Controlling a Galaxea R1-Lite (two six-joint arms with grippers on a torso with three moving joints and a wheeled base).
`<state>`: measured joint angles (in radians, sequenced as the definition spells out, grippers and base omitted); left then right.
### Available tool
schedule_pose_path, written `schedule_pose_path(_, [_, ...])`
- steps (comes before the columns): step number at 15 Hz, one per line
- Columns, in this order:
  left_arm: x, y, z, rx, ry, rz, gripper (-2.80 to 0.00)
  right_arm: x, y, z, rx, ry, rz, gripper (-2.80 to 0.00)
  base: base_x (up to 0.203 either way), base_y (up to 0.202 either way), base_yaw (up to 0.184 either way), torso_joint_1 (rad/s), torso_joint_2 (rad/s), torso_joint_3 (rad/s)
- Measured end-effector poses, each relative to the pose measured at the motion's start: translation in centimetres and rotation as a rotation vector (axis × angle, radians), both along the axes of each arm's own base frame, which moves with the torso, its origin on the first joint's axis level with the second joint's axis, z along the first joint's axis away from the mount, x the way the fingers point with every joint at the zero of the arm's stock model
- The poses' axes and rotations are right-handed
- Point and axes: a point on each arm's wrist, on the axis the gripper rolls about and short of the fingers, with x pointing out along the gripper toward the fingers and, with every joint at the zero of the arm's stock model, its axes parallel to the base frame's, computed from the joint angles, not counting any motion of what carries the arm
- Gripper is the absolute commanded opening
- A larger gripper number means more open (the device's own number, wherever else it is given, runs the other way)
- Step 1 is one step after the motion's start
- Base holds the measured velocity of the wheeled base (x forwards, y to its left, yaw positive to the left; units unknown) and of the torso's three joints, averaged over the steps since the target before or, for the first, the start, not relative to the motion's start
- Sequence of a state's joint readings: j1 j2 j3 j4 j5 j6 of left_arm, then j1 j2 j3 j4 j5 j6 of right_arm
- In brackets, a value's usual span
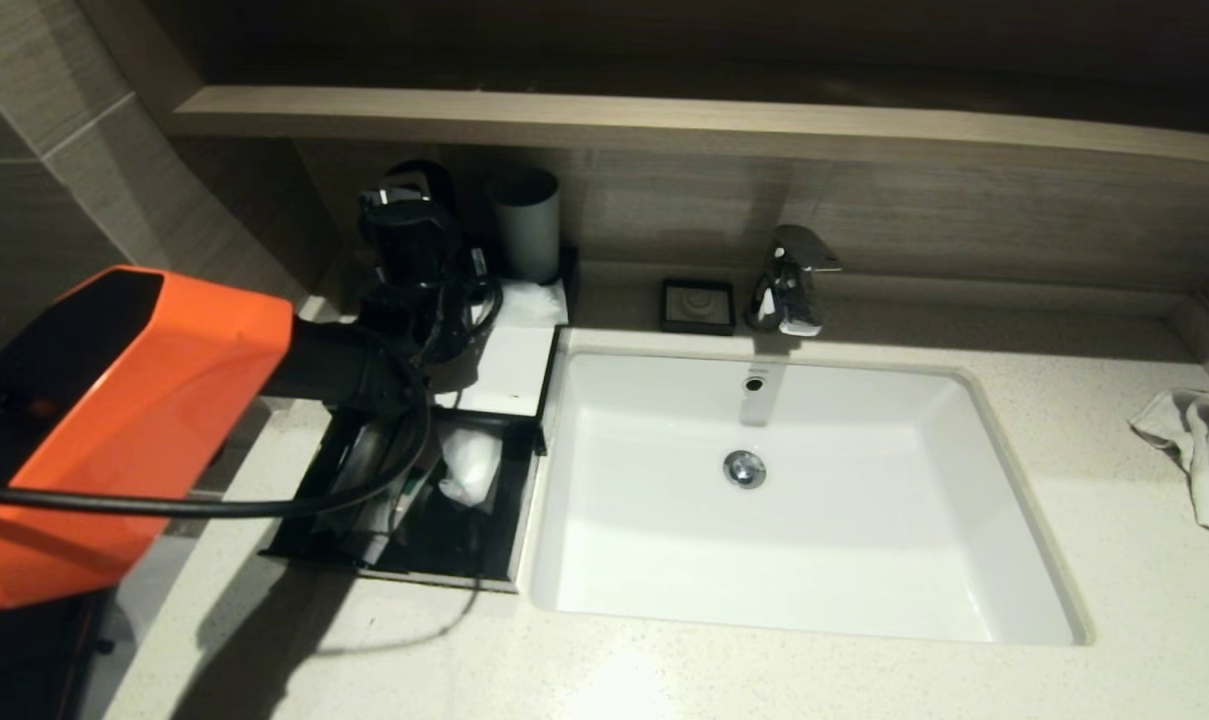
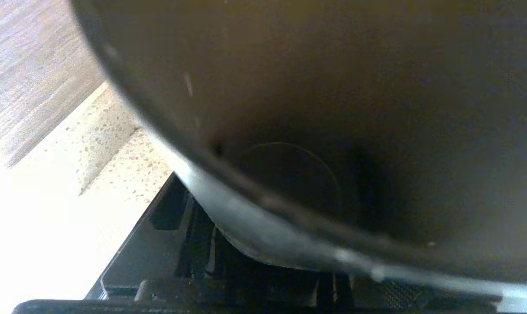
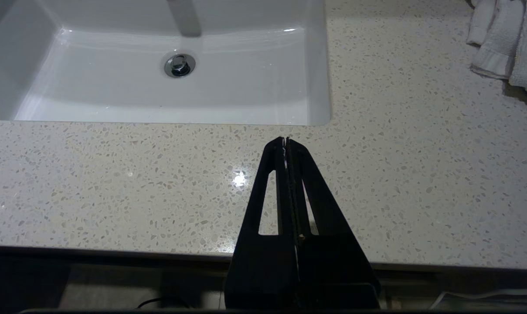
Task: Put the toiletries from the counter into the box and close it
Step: Place the cup on the storage box
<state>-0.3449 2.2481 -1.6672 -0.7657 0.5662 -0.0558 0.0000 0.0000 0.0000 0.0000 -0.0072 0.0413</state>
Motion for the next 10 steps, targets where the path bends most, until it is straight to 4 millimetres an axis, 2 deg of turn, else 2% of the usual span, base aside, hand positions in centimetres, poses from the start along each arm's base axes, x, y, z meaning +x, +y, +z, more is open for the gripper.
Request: schedule_pose_path(10, [0.13, 0.03, 0.75, -0.009, -0.026, 0.001, -2.80, 0.00, 0.00, 0.00, 0.000, 0.000, 0.000, -2.80, 0.000, 0.000, 0.000, 0.000, 0.00, 0.000])
